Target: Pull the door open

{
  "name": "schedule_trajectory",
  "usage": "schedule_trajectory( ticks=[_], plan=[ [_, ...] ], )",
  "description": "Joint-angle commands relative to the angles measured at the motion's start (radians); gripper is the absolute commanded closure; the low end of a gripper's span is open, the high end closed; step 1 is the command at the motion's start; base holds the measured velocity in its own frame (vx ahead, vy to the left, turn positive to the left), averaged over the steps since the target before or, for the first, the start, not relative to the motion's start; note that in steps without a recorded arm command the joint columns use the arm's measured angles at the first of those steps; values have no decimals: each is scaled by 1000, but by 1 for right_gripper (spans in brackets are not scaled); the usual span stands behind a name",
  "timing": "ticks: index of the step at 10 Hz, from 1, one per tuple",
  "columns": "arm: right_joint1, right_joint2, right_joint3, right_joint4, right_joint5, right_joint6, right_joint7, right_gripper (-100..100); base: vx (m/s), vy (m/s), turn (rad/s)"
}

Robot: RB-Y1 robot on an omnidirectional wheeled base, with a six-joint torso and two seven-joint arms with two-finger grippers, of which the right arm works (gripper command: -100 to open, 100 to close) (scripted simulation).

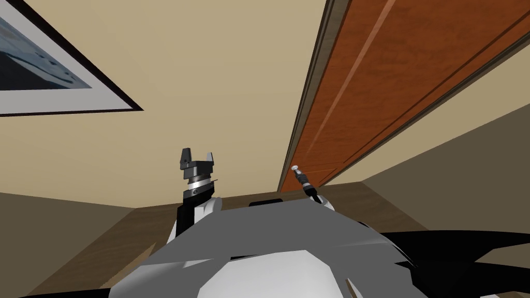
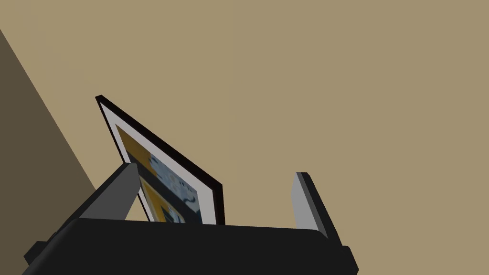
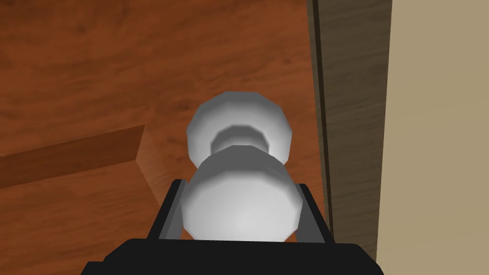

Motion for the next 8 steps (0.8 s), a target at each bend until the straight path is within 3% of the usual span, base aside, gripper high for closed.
schedule_trajectory(
  ticks=[1,8],
  plan=[
    [1,2,8,1,-16,2,-50,100,-56,-24,55],
    [-1,0,32,-3,-74,10,-212,100,-42,-23,57]
  ],
)
